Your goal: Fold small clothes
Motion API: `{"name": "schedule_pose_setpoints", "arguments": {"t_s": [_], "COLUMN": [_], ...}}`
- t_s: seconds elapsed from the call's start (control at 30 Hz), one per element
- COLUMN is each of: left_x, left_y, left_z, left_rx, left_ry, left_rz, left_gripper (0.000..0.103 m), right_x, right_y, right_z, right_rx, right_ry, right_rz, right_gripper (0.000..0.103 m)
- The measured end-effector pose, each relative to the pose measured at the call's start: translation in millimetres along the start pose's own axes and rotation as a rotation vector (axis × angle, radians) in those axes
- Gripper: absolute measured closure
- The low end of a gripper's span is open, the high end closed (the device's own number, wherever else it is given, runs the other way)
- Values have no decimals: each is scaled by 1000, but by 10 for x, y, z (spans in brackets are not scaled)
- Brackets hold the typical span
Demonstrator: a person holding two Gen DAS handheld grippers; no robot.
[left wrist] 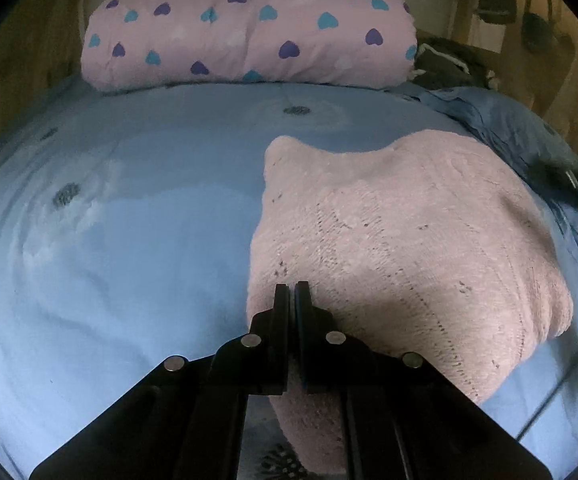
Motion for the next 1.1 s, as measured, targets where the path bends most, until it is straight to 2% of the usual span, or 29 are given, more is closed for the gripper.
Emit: {"name": "schedule_pose_setpoints", "arguments": {"t_s": [0.13, 0.17, 0.23, 0.3, 0.37, 0.43, 0.5, 0.6, 0.63, 0.7, 0.73, 0.77, 0.83, 0.9, 0.97, 1.0, 1.03, 1.1], "left_x": [50, 33, -18, -12, 53, 50, -7, -76, -93, -92, -70, -22, 122, 302, 338, 319, 283, 212], "left_y": [-20, -12, -1, 15, 56, 83, 115, 126, 128, 125, 127, 127, 102, 51, 31, 29, 33, 55], "left_z": [-7, -4, 1, 10, 27, 41, 51, 39, 37, 38, 37, 28, -10, -17, -20, -19, -25, -25], "left_rx": [9, 6, 1, -7, -34, -45, -60, -73, -79, -83, -89, -103, -115, -90, -83, -85, -91, -103], "left_ry": [51, 52, 29, 42, 110, 125, 93, 39, 24, 19, 27, 34, 79, 181, 204, 191, 171, 133], "left_rz": [-23, -18, -10, -23, -102, -145, -154, -132, -129, -138, -165, -206, -302, -401, -429, -416, -398, -361], "left_gripper": [103, 103, 103, 103, 103, 103, 103, 103, 103, 103, 103, 103, 103, 103, 103, 103, 103, 103], "right_x": [-57, -84, -173, -280, -303, -282, -305, -430, -455, -462, -482, -504, -572, -581, -347, -164, 183, 665], "right_y": [-105, -204, -341, -322, -246, -202, -248, -535, -664, -660, -604, -585, -524, -433, -396, -436, -567, -770], "right_z": [-280, -289, -254, -110, 32, 153, 249, 214, 114, 51, 54, 60, 124, 237, 341, 384, 423, 408], "right_rx": [6, 36, 106, 80, 51, 21, 26, 134, 190, 153, 128, 127, 119, 46, -26, -13, 52, 145], "right_ry": [1, -1, -42, -104, -89, -45, -40, -99, -92, -65, -63, -77, -144, -222, -242, -215, -145, -15], "right_rz": [22, 28, 77, 136, 151, 121, 99, 64, 20, -21, -66, -84, -92, -101, -47, 15, 110, 149], "right_gripper": [23, 38, 84, 86, 87, 87, 88, 87, 82, 66, 44, 28, 27, 27, 26, 26, 26, 32]}}
Point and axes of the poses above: each gripper's, at about its wrist camera, not at the fingertips, and y roughly against the way its jaws point, x to its left, z to its top, the point moved 2 cm from there along -y, roughly the way its jaws point, and after that the axes turned 3 degrees about -y, right-handed, at the moved point
